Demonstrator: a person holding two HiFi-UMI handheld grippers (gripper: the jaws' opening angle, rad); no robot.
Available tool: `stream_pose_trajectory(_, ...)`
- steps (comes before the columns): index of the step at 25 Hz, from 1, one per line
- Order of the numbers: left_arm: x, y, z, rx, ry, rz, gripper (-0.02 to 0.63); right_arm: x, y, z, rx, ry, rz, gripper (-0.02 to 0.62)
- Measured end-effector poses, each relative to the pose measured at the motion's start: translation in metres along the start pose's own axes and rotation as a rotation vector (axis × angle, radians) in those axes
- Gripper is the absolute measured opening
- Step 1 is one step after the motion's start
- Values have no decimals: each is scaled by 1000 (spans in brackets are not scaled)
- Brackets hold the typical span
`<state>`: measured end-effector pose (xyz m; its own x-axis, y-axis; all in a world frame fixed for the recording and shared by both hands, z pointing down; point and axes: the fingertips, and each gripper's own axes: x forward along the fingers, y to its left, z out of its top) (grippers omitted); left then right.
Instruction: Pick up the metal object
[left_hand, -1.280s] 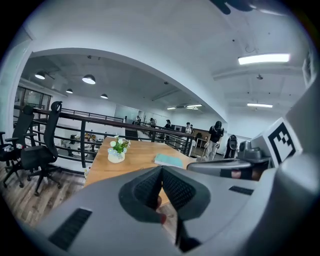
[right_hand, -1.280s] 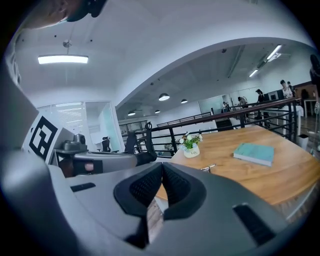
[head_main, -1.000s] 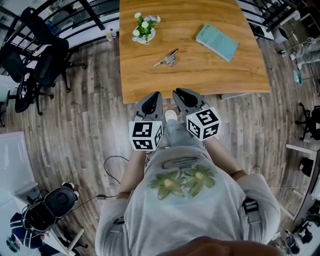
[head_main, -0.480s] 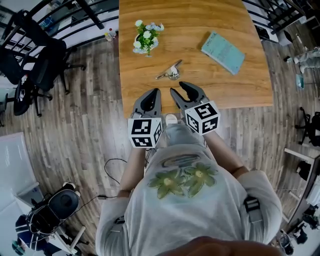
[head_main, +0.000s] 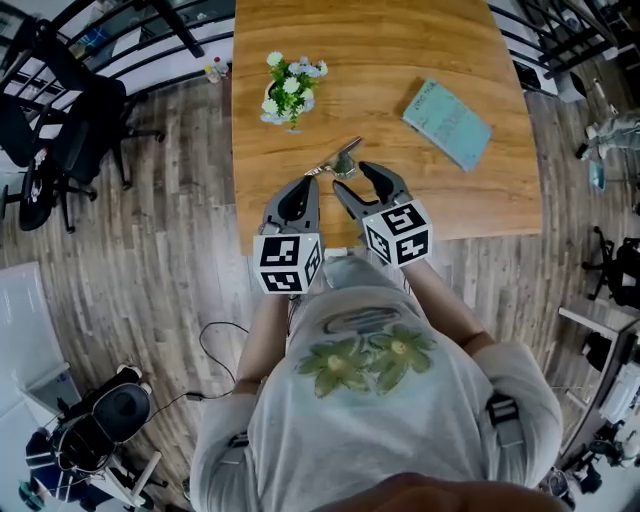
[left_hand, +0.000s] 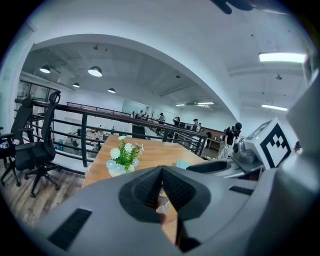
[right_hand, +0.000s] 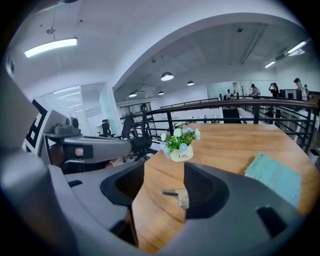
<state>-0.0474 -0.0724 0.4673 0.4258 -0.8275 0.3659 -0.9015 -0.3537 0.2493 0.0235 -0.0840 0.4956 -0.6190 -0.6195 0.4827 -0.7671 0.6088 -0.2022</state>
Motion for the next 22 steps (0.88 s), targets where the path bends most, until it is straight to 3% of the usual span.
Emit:
stream_pose_trajectory(14,10,12,3,-24,-7,74,14,36,-28,-41,-74,182,15,276)
stream_pose_trajectory(22,11,13,-6,-20,36,81,14,46,-39,-61,-50,231,3,281)
